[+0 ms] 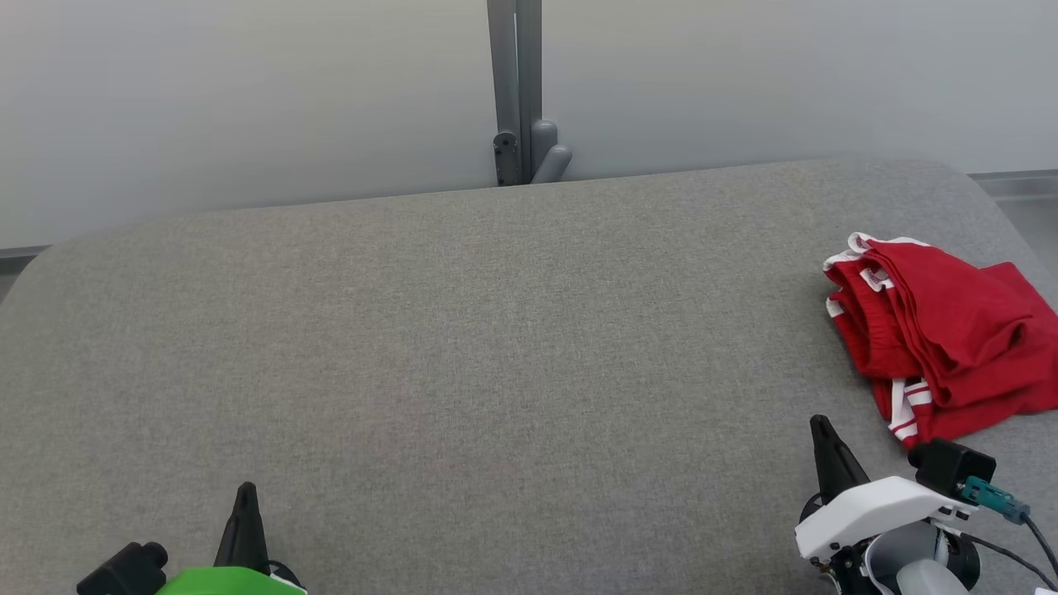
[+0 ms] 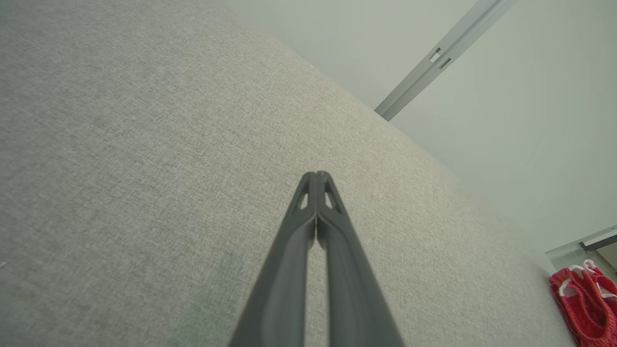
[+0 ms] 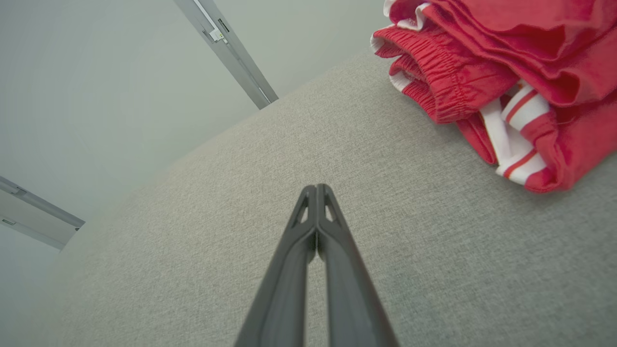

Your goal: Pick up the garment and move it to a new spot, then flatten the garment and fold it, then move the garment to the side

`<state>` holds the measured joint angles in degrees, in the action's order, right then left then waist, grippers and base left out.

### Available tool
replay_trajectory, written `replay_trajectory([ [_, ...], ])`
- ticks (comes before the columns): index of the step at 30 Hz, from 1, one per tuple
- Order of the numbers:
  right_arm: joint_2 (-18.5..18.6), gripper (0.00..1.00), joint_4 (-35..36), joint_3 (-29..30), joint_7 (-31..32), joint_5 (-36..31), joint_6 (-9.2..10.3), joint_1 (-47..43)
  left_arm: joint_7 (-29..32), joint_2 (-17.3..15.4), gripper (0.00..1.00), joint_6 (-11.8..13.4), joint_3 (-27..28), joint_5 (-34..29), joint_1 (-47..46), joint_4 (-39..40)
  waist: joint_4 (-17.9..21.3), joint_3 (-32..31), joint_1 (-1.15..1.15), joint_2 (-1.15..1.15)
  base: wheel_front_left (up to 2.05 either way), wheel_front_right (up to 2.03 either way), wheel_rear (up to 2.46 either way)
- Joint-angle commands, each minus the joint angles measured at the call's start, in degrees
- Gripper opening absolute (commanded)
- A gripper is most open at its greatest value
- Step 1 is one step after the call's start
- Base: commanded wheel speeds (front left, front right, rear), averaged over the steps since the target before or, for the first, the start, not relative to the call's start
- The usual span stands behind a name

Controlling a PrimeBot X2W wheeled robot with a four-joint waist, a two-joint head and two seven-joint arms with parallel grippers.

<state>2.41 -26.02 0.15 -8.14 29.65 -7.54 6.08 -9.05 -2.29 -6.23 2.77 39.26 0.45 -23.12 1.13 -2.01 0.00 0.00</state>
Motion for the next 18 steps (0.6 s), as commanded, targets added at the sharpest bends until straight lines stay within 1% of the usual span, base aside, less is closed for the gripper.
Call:
replay_trajectory([
  [1, 0.2, 0.0, 1.3, 0.4, 0.4, 2.2, 0.02, 0.7, 0.4, -0.3, 0.0, -0.3, 0.3, 1.7, -1.9, 1.1, 0.0, 0.0, 0.0, 0.0, 0.0, 0.0, 0.0],
  [18, 0.3, 0.0, 4.0, 2.2, 4.2, 16.9, 0.03, 0.6, 3.8, -0.4, 0.0, -0.6, 0.8, 14.3, -3.3, 3.1, -0.2, 0.4, 0.0, 0.0, 0.0, 0.0, 0.0],
])
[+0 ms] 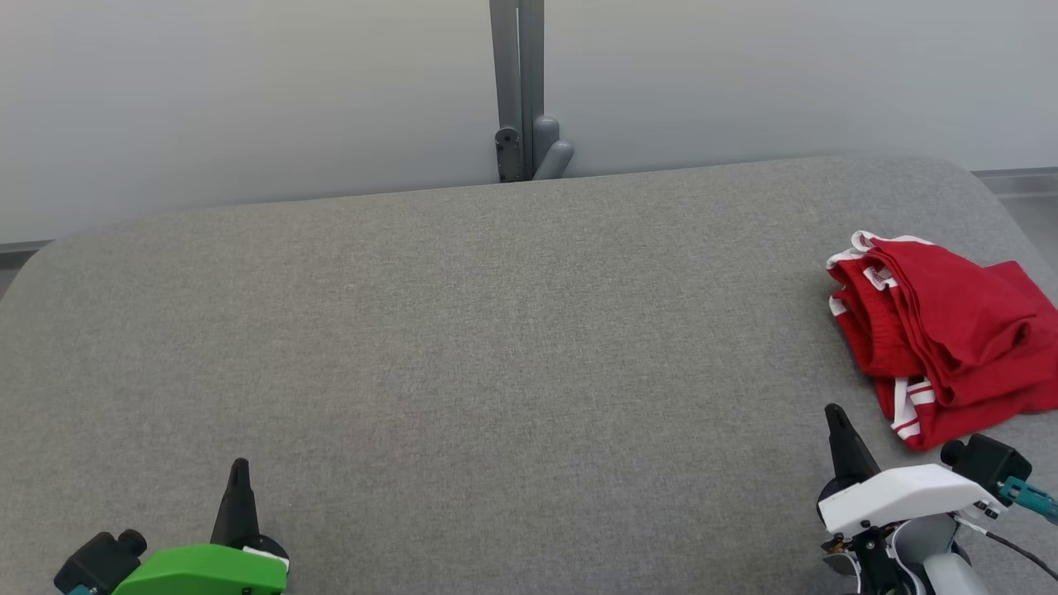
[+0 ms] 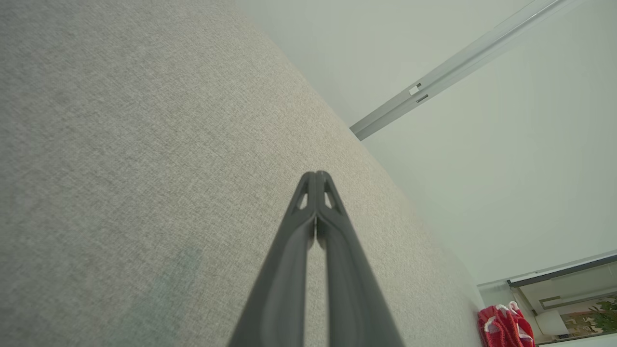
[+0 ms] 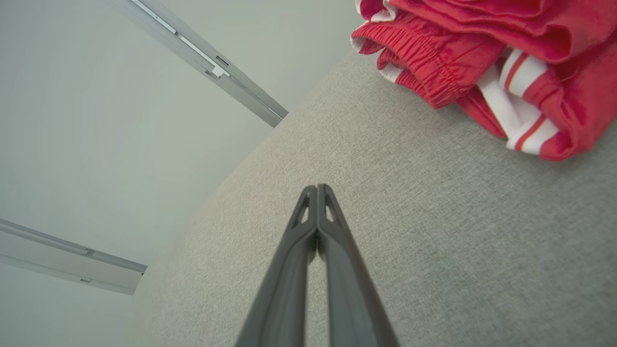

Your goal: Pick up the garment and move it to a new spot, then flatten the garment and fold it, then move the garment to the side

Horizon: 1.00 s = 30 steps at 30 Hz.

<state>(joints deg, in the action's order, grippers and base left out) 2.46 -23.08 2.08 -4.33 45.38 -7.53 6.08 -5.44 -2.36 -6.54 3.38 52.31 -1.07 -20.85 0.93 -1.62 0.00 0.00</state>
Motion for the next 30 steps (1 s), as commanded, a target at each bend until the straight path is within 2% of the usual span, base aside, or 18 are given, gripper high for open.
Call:
replay_trajectory([
  [1, 0.3, 0.0, 1.2, 0.4, 0.5, 2.0, 0.02, 0.6, 0.4, -0.4, 0.0, -0.3, 0.2, 1.9, -1.8, 1.0, 0.0, 0.0, 0.0, 0.0, 0.0, 0.0, 0.0],
  [16, 0.3, 0.0, 3.3, 1.8, 3.6, 13.6, 0.03, 0.6, 3.1, -0.4, 0.0, -0.5, 0.7, 11.9, -2.8, 2.5, -0.2, 0.4, 0.0, 0.0, 0.0, 0.0, 0.0],
  [30, 0.4, 0.0, 4.7, 2.8, 5.7, 21.7, 0.02, 0.5, 5.0, -0.5, 0.0, -0.6, 1.0, 18.9, -3.6, 3.6, -0.3, 0.7, 0.0, 0.0, 0.0, 0.0, 0.0],
])
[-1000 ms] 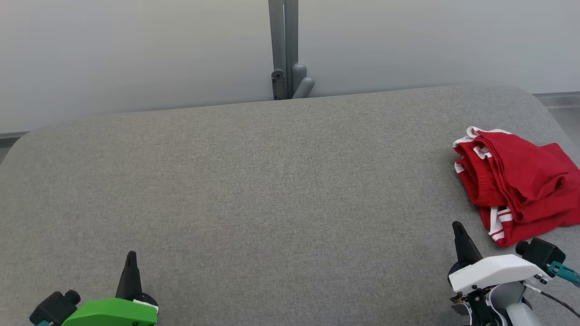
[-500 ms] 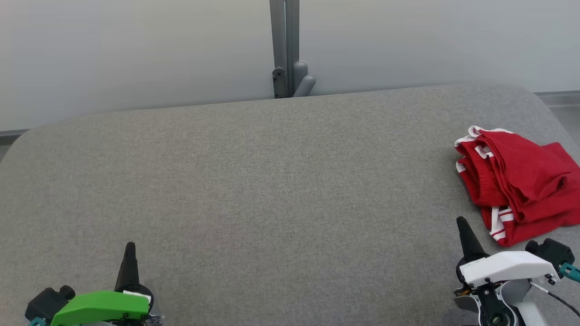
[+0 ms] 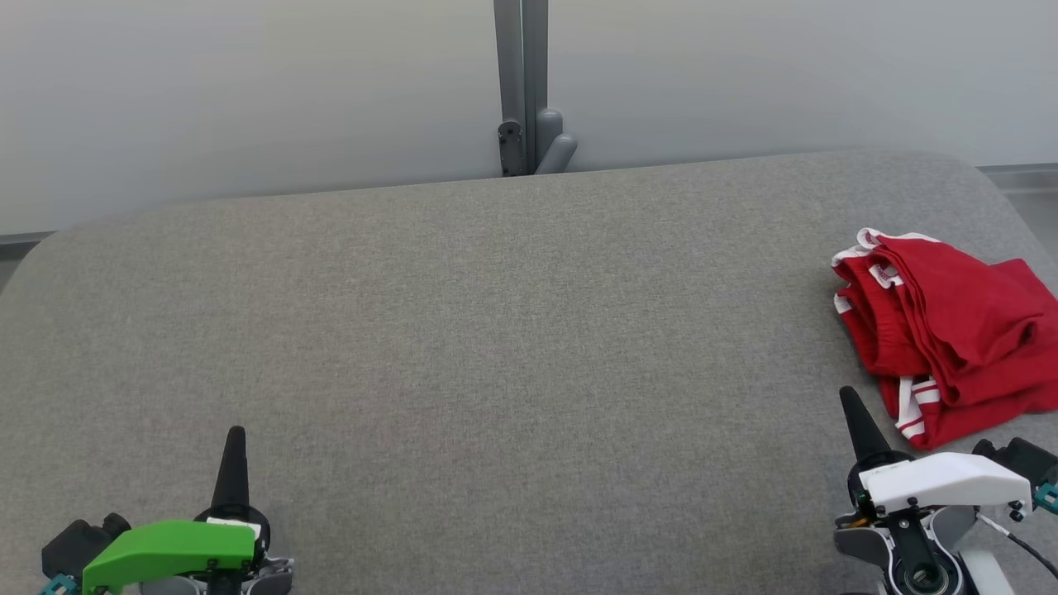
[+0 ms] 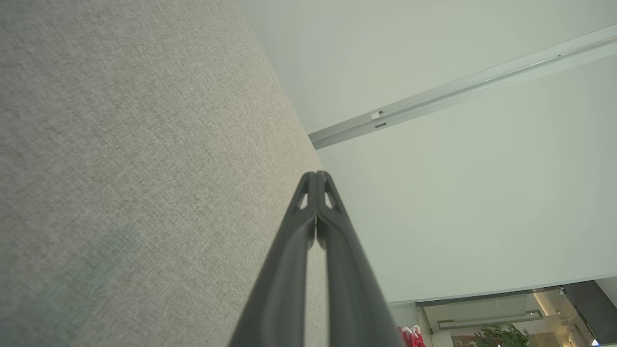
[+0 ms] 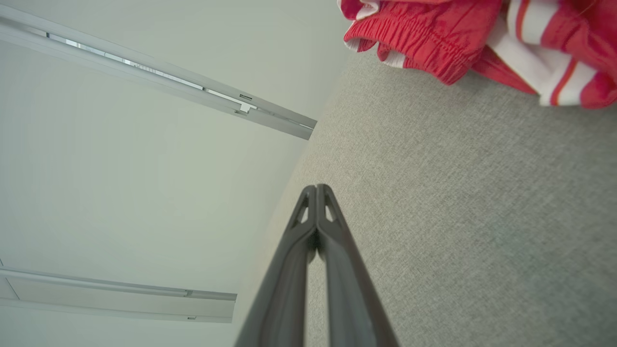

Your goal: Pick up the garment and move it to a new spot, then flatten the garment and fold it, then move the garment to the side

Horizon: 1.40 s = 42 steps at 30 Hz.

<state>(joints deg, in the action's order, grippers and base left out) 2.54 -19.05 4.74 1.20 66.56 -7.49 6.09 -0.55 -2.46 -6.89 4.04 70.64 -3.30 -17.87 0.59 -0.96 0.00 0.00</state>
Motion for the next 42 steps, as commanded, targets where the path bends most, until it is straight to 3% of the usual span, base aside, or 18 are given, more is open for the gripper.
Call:
replay_trajectory([
  [1, 0.3, 0.0, 0.8, 0.3, 0.3, 1.1, -0.02, 0.5, 0.3, -0.4, 0.0, -0.3, 0.4, 0.9, -1.4, 0.7, 0.0, 0.0, 0.0, 0.0, 0.0, 0.0, 0.0],
  [42, 0.4, 0.0, 4.3, 2.8, 5.5, 21.2, -0.01, 0.4, 5.0, -0.6, 0.0, -0.7, 1.0, 18.2, -3.1, 3.4, -0.5, 0.9, 0.0, 0.0, 0.0, 0.0, 0.0],
])
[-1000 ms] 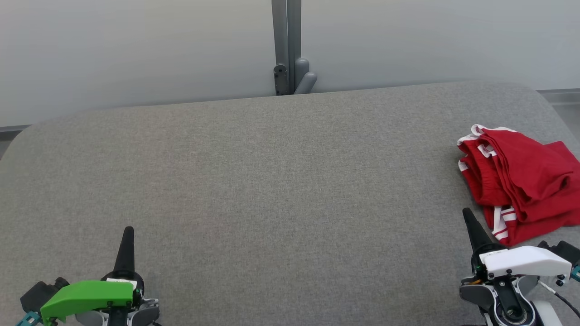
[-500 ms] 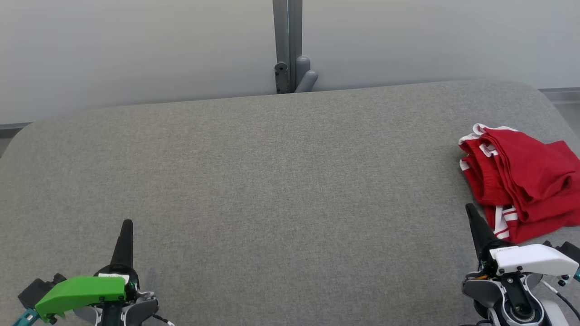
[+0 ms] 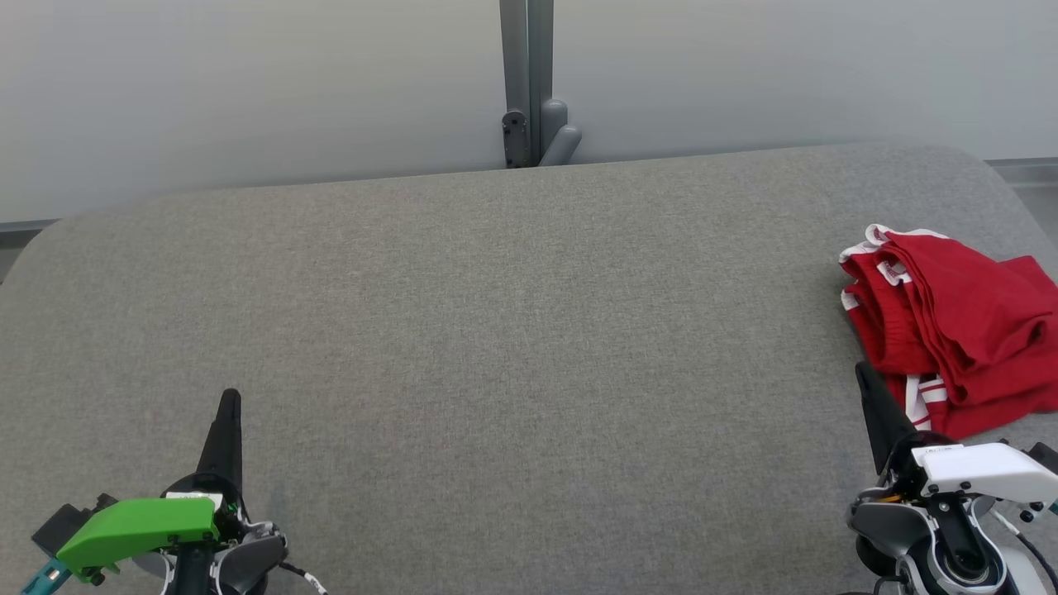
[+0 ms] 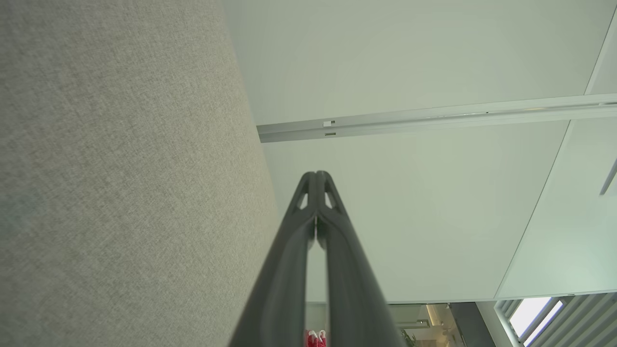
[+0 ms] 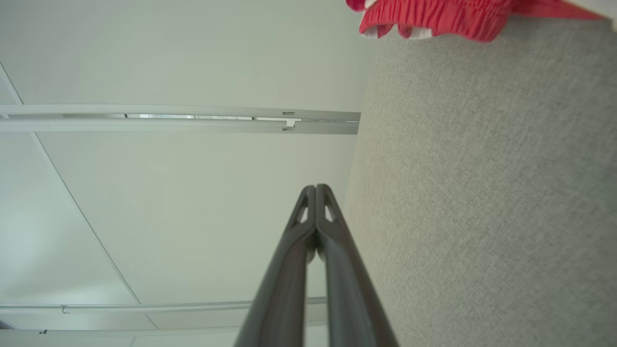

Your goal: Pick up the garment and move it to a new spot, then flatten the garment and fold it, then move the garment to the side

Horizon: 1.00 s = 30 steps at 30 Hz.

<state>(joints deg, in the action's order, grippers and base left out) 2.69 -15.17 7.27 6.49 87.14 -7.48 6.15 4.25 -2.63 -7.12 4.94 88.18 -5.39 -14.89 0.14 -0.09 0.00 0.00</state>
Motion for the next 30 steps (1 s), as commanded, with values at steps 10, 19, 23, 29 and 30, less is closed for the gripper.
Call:
replay_trajectory([
  [10, 0.3, 0.0, 1.3, 0.8, 1.5, 5.2, -0.02, 0.3, 1.2, -0.4, 0.0, -0.5, 0.3, 4.4, -1.3, 0.9, -0.1, 0.2, 0.0, 0.0, 0.0, 0.0, 0.0],
  [19, 0.3, 0.0, 1.2, 0.8, 1.5, 5.2, -0.02, 0.3, 1.2, -0.4, 0.0, -0.5, 0.3, 4.4, -1.3, 0.9, -0.1, 0.3, 0.0, 0.0, 0.0, 0.0, 0.0],
  [23, 0.3, 0.0, 1.2, 0.8, 1.5, 5.2, -0.02, 0.3, 1.2, -0.4, 0.0, -0.5, 0.3, 4.4, -1.3, 0.9, -0.1, 0.3, 0.0, 0.0, 0.0, 0.0, 0.0],
  [29, 0.3, 0.0, 1.2, 0.8, 1.5, 5.2, -0.02, 0.3, 1.2, -0.4, 0.0, -0.5, 0.3, 4.4, -1.3, 0.9, -0.1, 0.3, 0.0, 0.0, 0.0, 0.0, 0.0],
  [30, 0.3, 0.0, 1.2, 0.8, 1.5, 5.2, -0.02, 0.3, 1.2, -0.4, 0.0, -0.5, 0.3, 4.4, -1.3, 0.9, -0.1, 0.3, 0.0, 0.0, 0.0, 0.0, 0.0],
])
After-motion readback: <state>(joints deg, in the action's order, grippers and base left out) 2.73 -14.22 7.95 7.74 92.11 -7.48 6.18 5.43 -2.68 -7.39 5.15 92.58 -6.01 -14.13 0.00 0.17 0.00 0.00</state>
